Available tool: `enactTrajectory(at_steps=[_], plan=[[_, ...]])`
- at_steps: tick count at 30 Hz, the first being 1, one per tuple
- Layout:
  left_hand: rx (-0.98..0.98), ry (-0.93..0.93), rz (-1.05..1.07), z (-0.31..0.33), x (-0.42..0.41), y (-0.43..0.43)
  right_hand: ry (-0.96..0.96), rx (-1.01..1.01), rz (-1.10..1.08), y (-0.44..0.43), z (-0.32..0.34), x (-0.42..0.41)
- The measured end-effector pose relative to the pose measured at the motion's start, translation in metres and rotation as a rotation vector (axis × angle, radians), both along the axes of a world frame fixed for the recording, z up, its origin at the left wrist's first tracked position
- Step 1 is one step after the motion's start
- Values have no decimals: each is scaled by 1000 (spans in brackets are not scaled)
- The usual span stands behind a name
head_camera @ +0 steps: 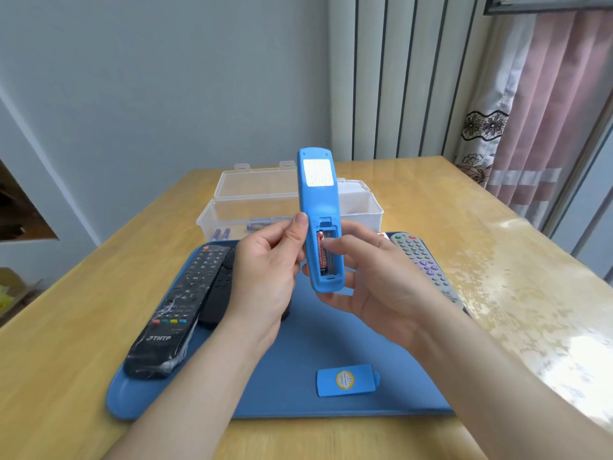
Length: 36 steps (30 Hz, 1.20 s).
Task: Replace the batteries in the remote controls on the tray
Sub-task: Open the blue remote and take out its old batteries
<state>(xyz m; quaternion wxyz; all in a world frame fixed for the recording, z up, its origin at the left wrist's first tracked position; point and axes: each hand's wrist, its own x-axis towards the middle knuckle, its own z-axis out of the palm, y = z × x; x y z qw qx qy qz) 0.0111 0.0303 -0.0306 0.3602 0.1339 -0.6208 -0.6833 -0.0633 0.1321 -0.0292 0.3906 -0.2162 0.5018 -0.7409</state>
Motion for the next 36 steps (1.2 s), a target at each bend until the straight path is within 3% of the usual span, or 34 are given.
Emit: enactTrajectory(at_steps=[9,22,29,32,36], plan=[[-148,0,34,-6,-1,-1,-23,58,77,4,-1,0],[-390,-20,100,-11,-2,3,-200,-29,-77,-6,-2,6],[-463,-47,66,-13,-2,12,-345,-40,52,-4,-5,-2],[-724,-24,82,-12,3,9,-306,-58,65,0,-1,-4],[-1137,-163,220,-14,3,6,-182,-48,40,3,4,-2]])
